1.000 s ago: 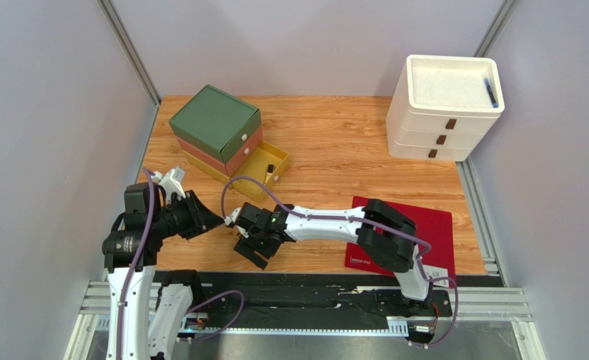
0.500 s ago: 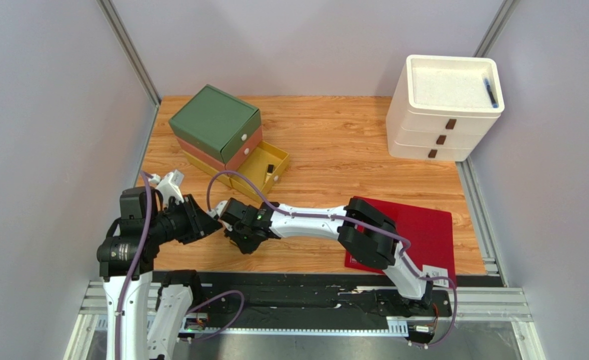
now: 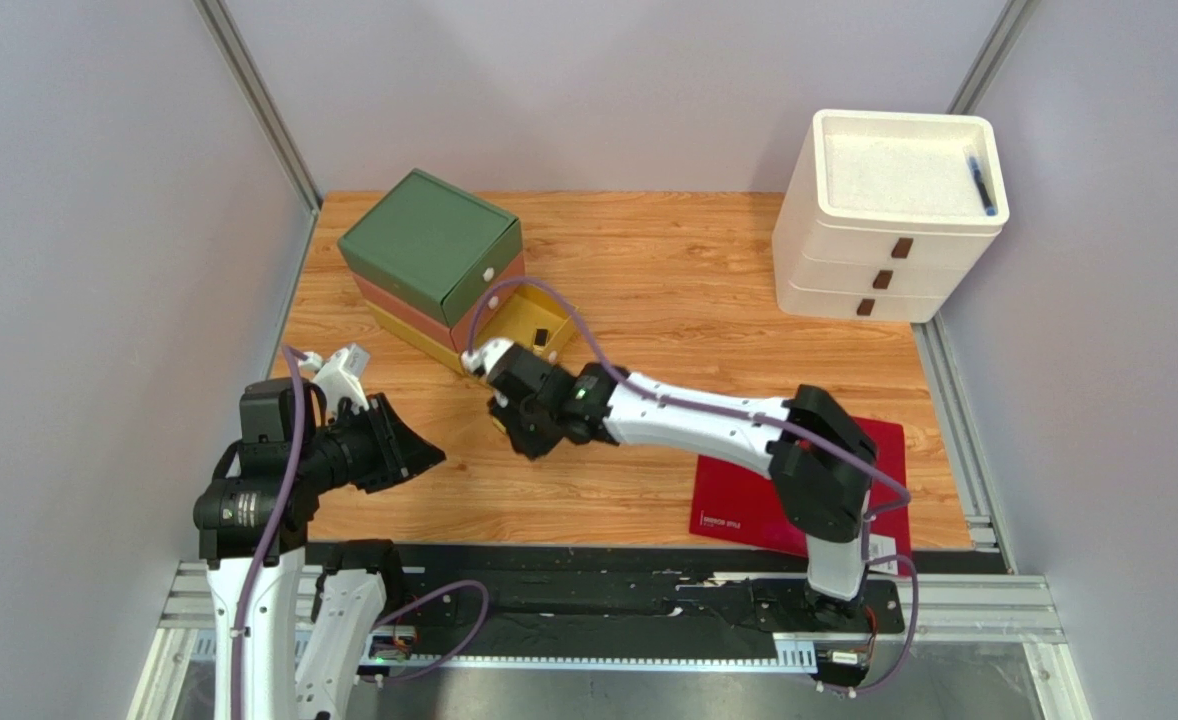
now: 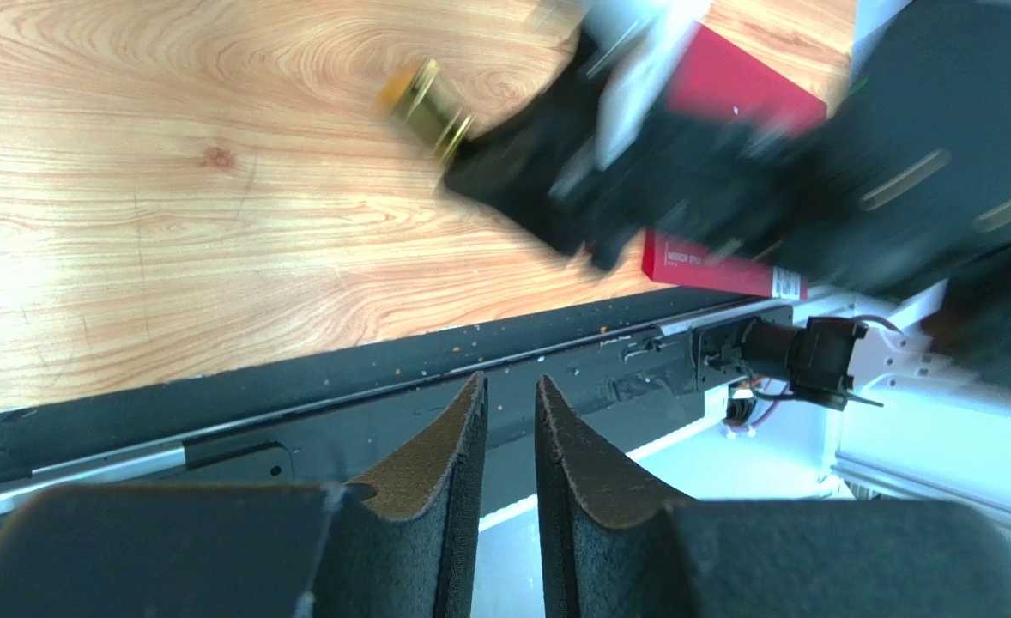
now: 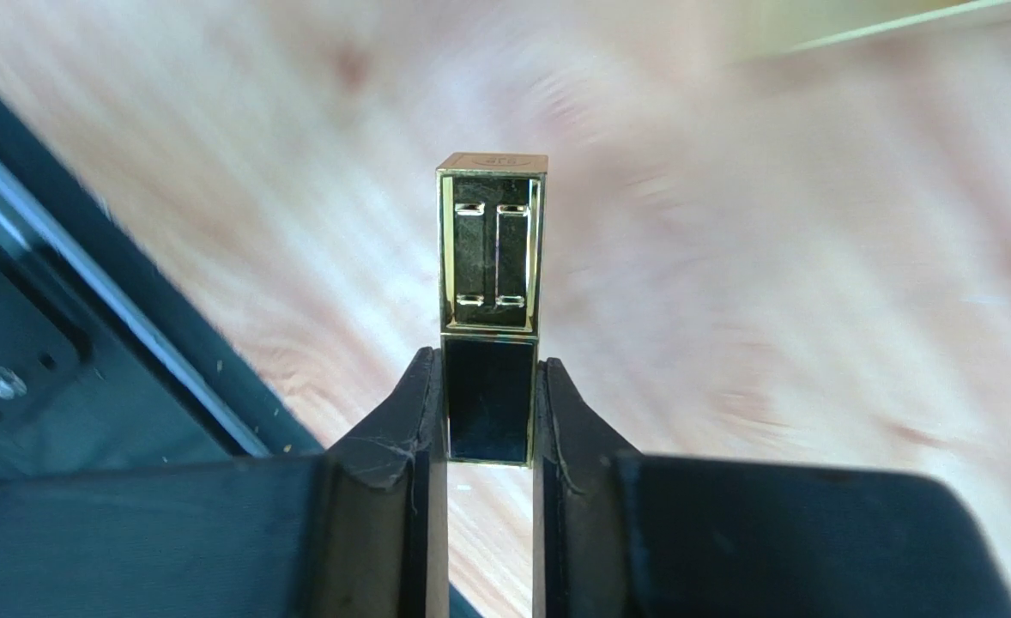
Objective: Organize the makeup
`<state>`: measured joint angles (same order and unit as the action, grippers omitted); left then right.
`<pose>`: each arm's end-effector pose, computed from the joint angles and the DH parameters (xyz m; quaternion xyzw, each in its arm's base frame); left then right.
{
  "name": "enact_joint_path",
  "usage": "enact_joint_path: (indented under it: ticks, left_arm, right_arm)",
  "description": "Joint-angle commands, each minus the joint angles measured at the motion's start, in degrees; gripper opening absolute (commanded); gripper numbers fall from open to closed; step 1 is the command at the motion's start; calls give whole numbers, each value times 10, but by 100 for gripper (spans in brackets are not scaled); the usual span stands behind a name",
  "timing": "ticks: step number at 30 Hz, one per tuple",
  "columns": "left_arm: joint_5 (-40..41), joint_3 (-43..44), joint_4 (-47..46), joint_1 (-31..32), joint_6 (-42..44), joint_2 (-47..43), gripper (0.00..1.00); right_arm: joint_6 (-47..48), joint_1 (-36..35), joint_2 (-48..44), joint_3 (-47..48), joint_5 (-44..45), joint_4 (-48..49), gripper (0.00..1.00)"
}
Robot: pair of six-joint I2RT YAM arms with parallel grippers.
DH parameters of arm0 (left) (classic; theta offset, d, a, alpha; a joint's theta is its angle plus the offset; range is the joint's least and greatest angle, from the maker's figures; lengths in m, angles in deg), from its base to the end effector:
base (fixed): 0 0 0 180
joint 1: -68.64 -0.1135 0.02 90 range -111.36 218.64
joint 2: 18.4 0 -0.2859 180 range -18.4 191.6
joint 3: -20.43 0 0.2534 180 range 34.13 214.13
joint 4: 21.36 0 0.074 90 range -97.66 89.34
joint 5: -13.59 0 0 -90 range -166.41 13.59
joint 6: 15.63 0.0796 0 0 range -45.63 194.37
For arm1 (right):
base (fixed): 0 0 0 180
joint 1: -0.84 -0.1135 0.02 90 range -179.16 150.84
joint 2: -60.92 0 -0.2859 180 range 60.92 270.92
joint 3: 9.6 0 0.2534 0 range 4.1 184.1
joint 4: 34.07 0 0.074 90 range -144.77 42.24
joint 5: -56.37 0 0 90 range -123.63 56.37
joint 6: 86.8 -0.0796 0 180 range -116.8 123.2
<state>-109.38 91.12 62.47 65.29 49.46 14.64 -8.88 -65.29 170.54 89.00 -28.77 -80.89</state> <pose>0.0808 -0.0387 0.3226 -0.1145 0.8886 -0.3255 0.3023 0.1868 0.4054 0.2046 -0.4257 0.8605 0.1429 0.2404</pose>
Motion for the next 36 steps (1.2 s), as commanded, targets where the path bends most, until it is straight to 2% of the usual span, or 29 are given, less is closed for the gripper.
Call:
enact_joint_path:
  ticks: [1, 5, 12, 14, 15, 16, 18, 19, 22, 26, 29, 33, 34, 36]
  left_arm:
    - [-15, -7, 1, 0, 14, -12, 26]
    - [-16, -15, 4, 0, 11, -22, 25]
    - [-12, -25, 12, 0, -1, -40, 25]
    - [-12, -27, 11, 0, -3, -42, 25]
    - [-13, -28, 9, 0, -5, -42, 25]
    - [-14, -28, 5, 0, -5, -40, 23]
    - [-15, -27, -1, 1, -9, -39, 22]
    - [-14, -23, -9, 0, -10, -35, 22]
    - [-10, -9, -27, 0, -14, -17, 22]
    - [-4, 22, -51, 0, -7, 22, 20]
    - [-1, 54, -72, 0, 2, 63, 19]
    - [-1, 114, -107, 1, 7, 141, 7]
    - [-2, 124, -126, 0, 6, 156, 1]
    - [-14, 158, -158, 0, 4, 203, 0]
  right_arm:
    - [-25, 77, -42, 65, 14, 20, 0]
    - [-39, 144, 8, 136, -39, -5, 0]
    - [-68, 200, 126, 262, -112, -43, 2]
    - [-68, 202, 147, 287, -122, -53, 14]
    - [-71, 202, 154, 295, -124, -57, 25]
    - [-72, 203, 157, 299, -127, -65, 44]
    - [-76, 203, 154, 291, -131, -63, 53]
    - [-77, 203, 149, 285, -130, -56, 61]
    - [-84, 204, 109, 241, -125, -25, 70]
    - [-99, 211, 53, 195, -117, 8, 73]
    - [-121, 220, 10, 168, -117, 28, 72]
    - [-165, 244, -35, 117, -133, 55, 58]
    - [-188, 256, -49, 86, -148, 74, 35]
    - [-208, 277, -63, 37, -166, 111, 0]
